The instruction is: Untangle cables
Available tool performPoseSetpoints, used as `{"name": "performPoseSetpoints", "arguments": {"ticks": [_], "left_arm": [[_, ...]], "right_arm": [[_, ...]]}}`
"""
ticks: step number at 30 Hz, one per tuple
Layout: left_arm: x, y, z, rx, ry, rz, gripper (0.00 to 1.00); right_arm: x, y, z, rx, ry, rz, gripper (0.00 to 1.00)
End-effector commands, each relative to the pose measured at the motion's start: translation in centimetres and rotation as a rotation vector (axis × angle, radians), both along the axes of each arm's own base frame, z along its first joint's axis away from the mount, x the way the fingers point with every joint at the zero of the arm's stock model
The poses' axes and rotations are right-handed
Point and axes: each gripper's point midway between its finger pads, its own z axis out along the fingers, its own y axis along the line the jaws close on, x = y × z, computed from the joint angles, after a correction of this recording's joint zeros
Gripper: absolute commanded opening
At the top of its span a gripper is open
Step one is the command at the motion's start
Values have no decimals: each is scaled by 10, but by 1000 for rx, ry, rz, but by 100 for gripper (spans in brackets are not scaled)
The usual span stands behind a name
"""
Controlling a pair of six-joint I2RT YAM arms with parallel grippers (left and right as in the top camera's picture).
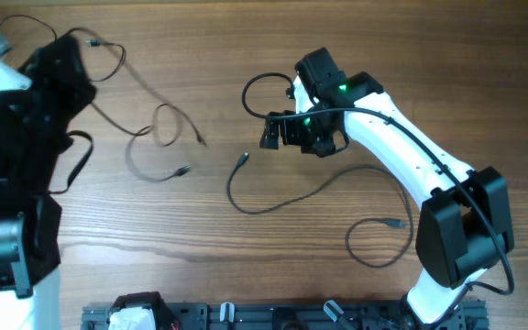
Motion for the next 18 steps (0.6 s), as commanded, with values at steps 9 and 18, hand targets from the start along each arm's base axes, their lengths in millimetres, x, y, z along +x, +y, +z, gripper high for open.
{"name": "performPoseSetpoints", "arguments": {"ticks": [9, 18], "left_arm": [[-15, 114, -73, -109, 283, 372, 4], [13, 129, -141, -165, 504, 374, 4]], "right_arm": [[23, 10, 0, 34, -96, -5, 100], [39, 18, 8, 74, -174, -6, 100]]}}
